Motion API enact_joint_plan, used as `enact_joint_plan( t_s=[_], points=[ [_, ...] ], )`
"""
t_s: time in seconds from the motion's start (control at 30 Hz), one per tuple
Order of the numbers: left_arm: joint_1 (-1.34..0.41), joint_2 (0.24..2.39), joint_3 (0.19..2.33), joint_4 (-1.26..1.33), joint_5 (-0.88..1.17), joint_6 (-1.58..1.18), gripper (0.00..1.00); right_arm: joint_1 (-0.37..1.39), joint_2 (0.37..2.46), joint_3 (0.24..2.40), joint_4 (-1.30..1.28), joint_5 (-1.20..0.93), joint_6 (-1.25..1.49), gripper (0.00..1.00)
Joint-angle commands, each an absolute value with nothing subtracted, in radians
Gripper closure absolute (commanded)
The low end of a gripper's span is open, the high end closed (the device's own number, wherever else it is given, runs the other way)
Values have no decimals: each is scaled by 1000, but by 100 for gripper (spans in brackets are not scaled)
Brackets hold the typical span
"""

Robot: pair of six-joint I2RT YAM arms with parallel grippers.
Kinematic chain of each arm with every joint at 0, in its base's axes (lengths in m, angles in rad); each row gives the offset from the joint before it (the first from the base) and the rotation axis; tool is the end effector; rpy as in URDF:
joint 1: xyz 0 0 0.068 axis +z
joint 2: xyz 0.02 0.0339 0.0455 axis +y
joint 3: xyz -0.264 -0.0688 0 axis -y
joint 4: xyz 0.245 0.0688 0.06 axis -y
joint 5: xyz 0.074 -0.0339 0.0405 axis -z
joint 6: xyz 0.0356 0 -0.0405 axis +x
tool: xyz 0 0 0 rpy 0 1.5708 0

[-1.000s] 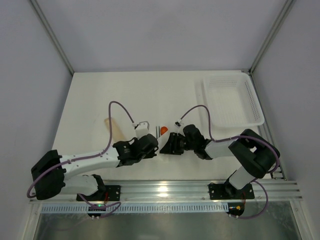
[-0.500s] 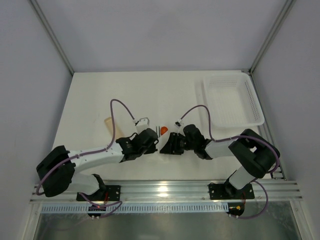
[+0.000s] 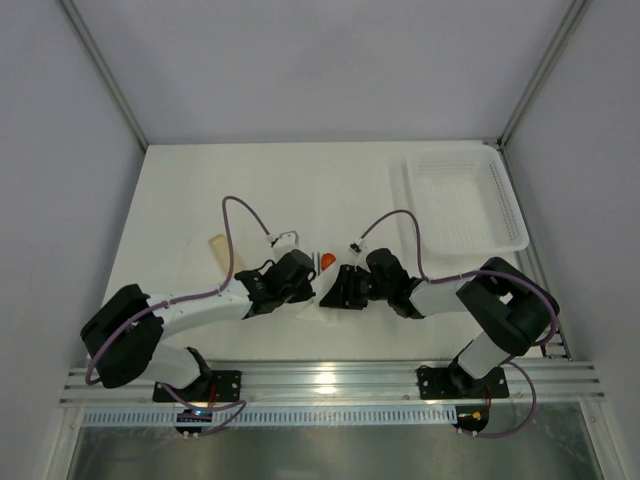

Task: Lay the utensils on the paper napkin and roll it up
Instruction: Roll the napkin at the center of the board.

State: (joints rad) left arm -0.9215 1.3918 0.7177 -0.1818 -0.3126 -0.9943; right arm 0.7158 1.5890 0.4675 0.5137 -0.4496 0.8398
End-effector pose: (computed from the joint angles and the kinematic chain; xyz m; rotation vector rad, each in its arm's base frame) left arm 0.1735 -0.2105 0.1858 -0.2318 2.4276 -0.5231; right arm 0.1953 0.1904 0.1223 -0.1396 2.4508 1.2908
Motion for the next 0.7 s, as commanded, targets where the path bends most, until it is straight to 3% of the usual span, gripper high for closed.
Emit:
enact_joint_plan(
  t_s=[0.0, 0.27, 0.67],
  points=[
    [-919, 1390, 716, -152, -311, -1002, 100, 710, 1621, 476, 468, -417, 796, 53],
    [-922, 1260, 709, -147, -282, -999, 100, 710, 1612, 469, 466, -413, 798, 53],
    [-922, 1400, 718, -88, -245, -1025, 100, 710, 1620, 474, 463, -413, 796, 53]
  ],
)
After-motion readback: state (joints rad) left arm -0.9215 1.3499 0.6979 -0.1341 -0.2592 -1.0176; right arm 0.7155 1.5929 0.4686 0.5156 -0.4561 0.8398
